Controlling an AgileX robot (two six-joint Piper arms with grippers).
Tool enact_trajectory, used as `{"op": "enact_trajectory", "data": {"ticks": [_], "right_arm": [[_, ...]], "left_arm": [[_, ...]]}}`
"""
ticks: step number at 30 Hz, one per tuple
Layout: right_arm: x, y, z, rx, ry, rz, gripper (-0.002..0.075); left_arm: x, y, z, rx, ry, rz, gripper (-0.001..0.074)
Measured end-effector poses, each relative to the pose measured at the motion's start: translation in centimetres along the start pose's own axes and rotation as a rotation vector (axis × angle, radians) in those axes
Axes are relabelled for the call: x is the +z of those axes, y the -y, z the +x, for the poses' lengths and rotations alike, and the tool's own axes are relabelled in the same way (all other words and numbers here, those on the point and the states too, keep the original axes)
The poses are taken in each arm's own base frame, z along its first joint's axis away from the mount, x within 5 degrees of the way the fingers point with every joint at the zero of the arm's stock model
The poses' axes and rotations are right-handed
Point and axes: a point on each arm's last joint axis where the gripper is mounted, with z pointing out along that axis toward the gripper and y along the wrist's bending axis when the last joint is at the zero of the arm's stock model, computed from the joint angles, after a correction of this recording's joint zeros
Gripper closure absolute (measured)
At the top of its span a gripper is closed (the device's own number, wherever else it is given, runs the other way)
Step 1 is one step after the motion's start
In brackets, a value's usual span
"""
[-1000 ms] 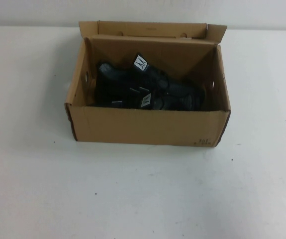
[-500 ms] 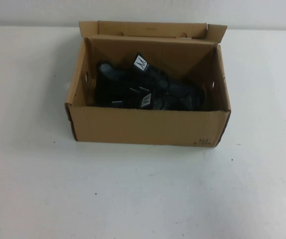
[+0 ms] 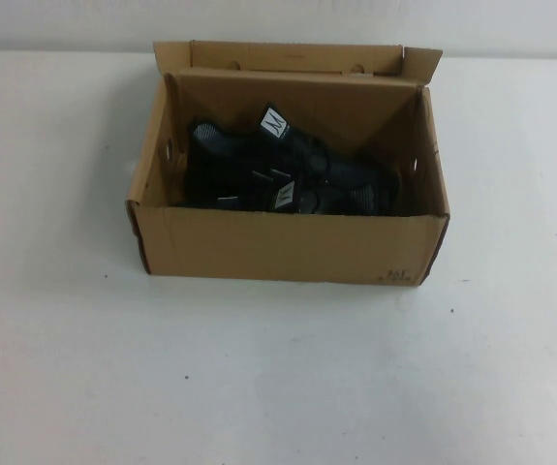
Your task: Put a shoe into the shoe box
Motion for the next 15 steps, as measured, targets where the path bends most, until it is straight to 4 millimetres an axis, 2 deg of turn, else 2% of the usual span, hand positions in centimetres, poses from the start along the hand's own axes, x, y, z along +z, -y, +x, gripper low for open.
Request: {"op": "enact_trajectory", "data": {"ticks": [6, 15], "right_arm": [[0.0, 0.0, 0.0, 0.0, 0.0, 0.0, 0.0743], [0.0, 0.0, 0.0, 0.0, 0.0, 0.0, 0.0743]], "left_arm": [[0.4, -2.0, 4.0, 0.038, -0.068, -0.14, 0.0736], [0.8, -3.1, 8.0, 0.148, -0.114, -0.176, 0.0736]]}}
